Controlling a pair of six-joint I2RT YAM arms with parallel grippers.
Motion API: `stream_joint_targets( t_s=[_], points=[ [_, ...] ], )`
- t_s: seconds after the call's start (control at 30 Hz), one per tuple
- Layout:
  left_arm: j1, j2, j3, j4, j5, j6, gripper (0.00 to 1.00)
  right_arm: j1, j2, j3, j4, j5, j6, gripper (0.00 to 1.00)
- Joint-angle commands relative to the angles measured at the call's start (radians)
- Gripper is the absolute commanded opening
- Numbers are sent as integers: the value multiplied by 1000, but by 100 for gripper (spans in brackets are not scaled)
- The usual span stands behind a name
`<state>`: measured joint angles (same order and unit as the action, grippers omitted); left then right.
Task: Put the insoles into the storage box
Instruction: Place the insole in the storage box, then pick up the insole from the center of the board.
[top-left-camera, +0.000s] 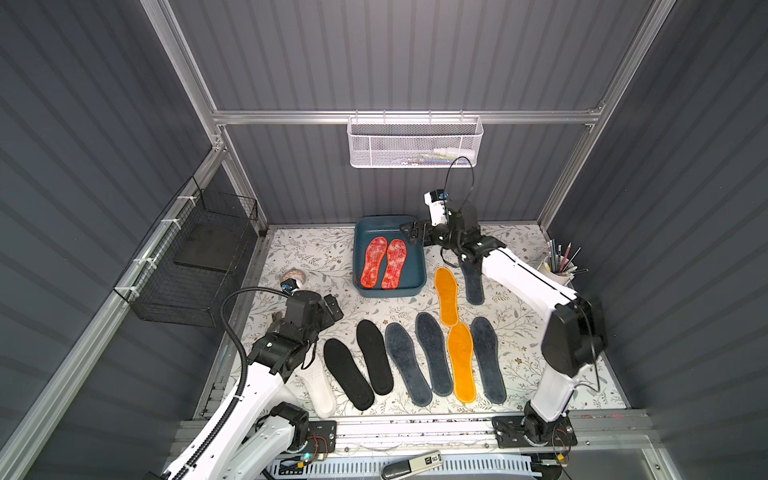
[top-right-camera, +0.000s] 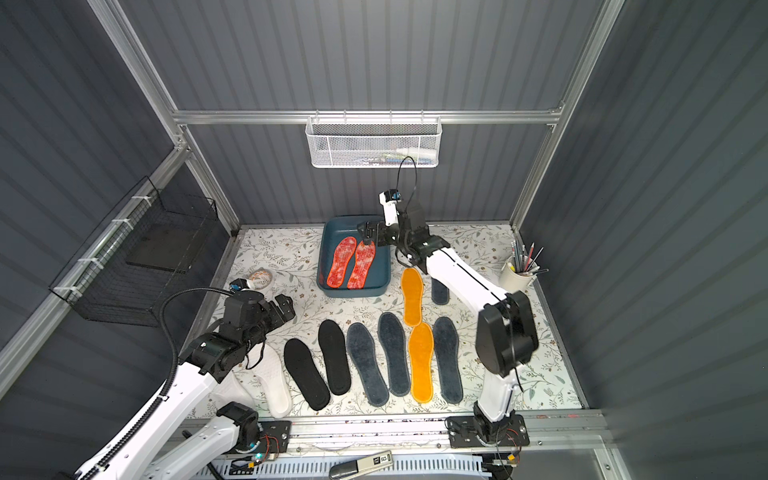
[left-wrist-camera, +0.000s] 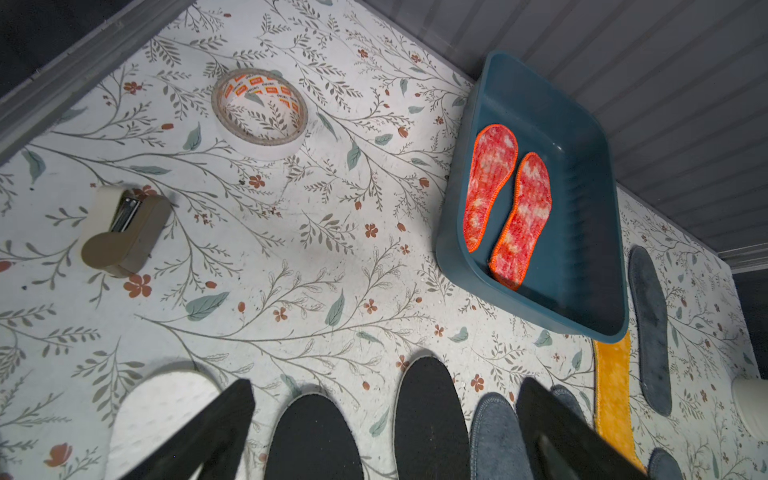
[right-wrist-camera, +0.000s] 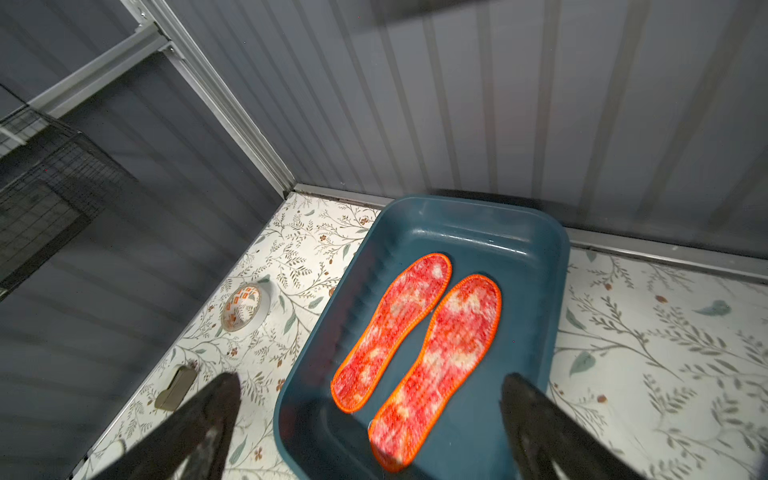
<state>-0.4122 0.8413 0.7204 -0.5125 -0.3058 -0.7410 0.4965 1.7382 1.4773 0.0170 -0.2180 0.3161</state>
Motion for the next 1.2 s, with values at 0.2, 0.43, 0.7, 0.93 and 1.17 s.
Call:
stream_joint_targets(
  t_s=[0.2,0.43,0.7,0.93,1.17],
  points=[
    [-5,-3,-65,-219,144,-230,94,5,-235,-349,120,111,55,99],
    [-12,-89,-130,-267,263,-339,77,2,-253,-391,93,123,73,99],
    [-117,-133,-172,-334,255,-457,67,2,-249,-385,76,128,77,99],
    [-196,-69,-195,-322,281,-496,64,2,-247,-383,62,132,80,99],
    [-298,-81,-242,-347,290,-574,53,2,-251,-386,51,146,74,99]
  ],
)
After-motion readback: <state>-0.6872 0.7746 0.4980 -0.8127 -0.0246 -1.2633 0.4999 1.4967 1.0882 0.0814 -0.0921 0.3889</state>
